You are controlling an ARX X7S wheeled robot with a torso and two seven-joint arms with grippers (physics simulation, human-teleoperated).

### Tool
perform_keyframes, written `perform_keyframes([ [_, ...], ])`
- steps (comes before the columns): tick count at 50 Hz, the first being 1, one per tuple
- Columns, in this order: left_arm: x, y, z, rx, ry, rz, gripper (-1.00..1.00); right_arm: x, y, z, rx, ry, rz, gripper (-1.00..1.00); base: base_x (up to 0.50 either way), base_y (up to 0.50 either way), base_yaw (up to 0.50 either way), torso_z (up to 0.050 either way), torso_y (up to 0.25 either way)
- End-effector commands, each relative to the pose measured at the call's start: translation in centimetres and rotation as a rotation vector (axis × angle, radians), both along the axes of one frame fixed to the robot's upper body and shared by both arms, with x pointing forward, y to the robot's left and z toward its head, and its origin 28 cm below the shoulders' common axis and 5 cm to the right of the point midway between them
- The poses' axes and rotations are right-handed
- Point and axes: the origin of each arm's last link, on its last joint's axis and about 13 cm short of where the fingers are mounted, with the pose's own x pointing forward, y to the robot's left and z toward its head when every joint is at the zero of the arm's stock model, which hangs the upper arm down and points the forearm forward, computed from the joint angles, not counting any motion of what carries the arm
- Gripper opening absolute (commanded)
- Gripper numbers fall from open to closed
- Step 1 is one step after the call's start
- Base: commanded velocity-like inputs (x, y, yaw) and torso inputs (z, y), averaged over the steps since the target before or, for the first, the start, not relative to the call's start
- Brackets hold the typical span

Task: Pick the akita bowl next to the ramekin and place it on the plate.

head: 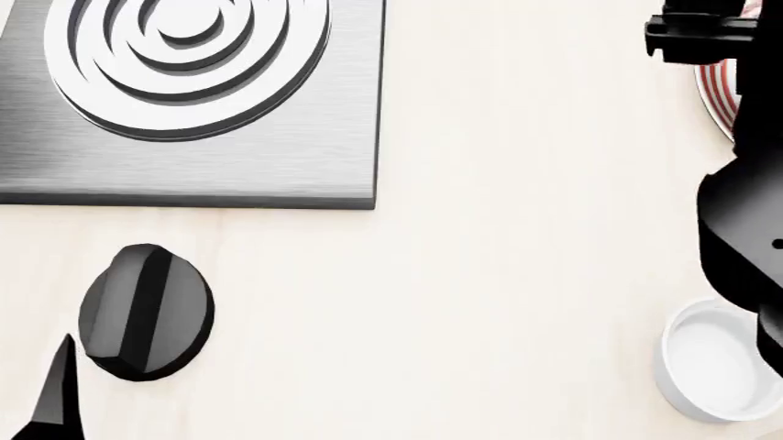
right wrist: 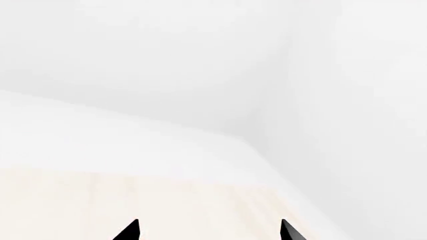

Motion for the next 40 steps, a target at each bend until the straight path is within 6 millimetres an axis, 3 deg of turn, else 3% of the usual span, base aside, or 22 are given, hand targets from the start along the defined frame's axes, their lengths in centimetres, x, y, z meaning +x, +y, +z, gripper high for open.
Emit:
perform_keyframes([
  [1,-0.1,0.1,0.1,0.003,-0.006,0.002,1.00,-1.0,1.1,-1.6,-0.077,-0.027,0.000,1.00,0.00,0.00,0.00,0.000,0.000],
  [40,-0.2,0.0,0.5,0.006,-0.013,0.005,1.00,-4.8,4.8,-7.5,-0.238,-0.147,0.152,1.00,0.00,0.00,0.00,0.000,0.000],
])
